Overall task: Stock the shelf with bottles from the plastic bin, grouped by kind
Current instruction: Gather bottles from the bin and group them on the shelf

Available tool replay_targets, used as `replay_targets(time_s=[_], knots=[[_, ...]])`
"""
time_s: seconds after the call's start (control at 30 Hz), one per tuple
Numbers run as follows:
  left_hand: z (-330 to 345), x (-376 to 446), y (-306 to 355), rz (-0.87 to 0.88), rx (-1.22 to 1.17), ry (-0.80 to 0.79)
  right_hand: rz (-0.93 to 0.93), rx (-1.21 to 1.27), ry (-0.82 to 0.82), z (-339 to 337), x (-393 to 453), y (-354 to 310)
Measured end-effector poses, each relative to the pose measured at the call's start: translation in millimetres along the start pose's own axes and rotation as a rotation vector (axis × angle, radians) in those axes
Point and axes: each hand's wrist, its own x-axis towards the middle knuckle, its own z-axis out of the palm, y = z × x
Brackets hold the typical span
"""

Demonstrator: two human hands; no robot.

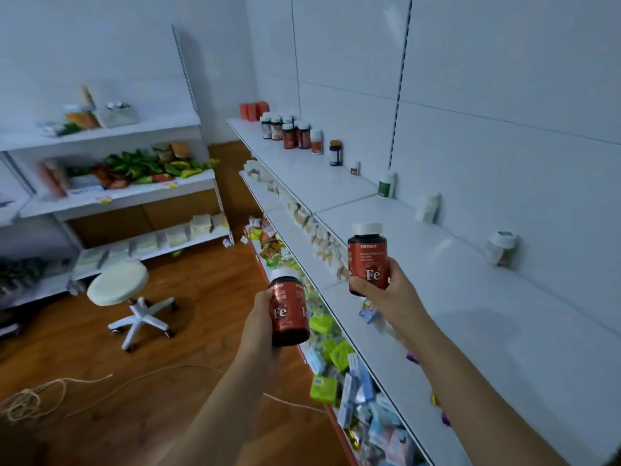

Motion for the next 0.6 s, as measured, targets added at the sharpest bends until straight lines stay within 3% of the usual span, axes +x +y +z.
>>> replay_targets(time_s=[0.27, 0.6], knots=[[34, 114, 44, 0.053, 0.183, -0.025, 0.002, -0.02, -0.046, 25, 137, -16], [7, 257, 90, 0.062, 0.179, 0.062, 0.056, -0.017, -0.11, 117, 272, -7]])
